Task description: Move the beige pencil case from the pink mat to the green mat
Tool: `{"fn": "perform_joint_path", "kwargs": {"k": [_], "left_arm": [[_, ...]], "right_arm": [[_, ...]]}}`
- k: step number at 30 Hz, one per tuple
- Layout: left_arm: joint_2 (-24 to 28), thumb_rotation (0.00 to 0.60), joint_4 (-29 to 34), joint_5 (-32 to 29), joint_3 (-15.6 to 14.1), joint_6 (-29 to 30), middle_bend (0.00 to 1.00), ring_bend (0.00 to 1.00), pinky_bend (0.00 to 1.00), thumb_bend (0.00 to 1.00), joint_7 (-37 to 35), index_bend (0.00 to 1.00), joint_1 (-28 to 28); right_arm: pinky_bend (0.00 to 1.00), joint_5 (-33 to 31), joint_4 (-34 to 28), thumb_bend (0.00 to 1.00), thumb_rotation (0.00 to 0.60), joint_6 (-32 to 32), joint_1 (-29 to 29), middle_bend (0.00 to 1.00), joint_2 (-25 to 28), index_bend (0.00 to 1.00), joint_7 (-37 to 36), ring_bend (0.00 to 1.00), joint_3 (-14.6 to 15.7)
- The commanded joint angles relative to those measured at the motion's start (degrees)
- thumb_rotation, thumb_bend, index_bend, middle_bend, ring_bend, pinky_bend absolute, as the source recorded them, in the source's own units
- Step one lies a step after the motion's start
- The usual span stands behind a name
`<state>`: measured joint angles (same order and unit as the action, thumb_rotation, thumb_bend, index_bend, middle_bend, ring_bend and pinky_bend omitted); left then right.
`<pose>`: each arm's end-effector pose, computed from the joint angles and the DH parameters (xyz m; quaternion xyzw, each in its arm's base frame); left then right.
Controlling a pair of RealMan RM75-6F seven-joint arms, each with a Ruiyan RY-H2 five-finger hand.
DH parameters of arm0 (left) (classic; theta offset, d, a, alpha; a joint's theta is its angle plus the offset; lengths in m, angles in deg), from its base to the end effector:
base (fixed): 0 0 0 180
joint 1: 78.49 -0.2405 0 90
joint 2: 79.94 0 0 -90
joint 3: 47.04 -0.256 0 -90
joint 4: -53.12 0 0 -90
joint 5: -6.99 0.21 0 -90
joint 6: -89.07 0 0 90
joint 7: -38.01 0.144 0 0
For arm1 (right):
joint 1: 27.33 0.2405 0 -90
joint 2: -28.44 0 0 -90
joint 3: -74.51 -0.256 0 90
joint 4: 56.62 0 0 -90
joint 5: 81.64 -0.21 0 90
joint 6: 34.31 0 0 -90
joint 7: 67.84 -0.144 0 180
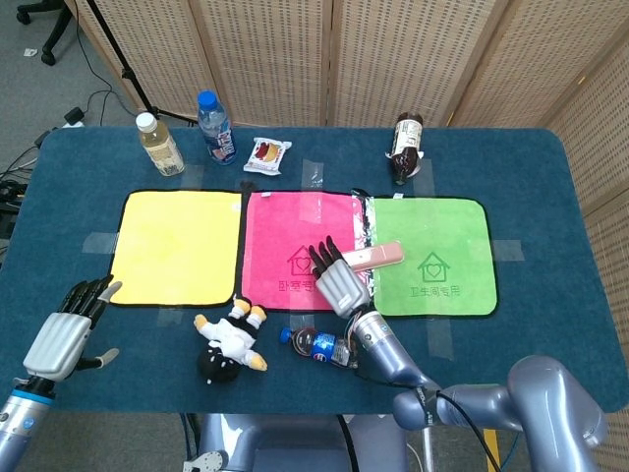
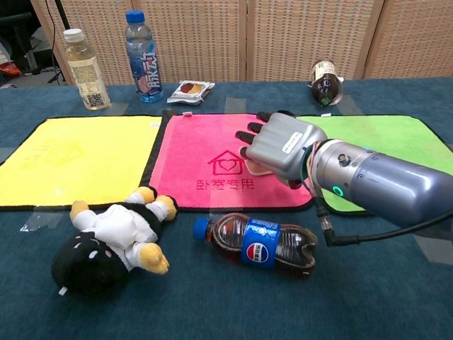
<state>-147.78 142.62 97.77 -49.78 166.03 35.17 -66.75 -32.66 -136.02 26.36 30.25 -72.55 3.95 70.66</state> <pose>-0.2981 0.1932 0.1066 -0.6753 -0.4148 -0.3740 0.4817 -0.0840 -0.3412 -0.0826 0.8508 -0.0299 0.1736 0.4951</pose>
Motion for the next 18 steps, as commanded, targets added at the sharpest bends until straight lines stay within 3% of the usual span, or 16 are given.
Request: {"fn": "perform_joint_path", "kwargs": {"k": [1, 18], "left_arm": [[-0.01, 0.6, 0.02, 0.17, -0.06, 0.13, 0.0, 0.0, 0.0, 0.16, 0.03, 0.0, -0.03], [-0.3, 0.6, 0.02, -0.07, -0.17, -0.39, 0.0, 0.0, 0.0, 0.16, 0.63, 0.0, 0.04]], "right_arm": [[0.0, -0.32, 0.29, 0.54, 0.6, -0.02, -0.28, 0.0, 0.16, 0.16, -0.13, 0.0, 0.27], [0.0, -2.02, 2.42, 0.54, 0.6, -0.27, -1.69, 0.0, 2.01, 0.16, -0.9, 0.0, 0.91]]}}
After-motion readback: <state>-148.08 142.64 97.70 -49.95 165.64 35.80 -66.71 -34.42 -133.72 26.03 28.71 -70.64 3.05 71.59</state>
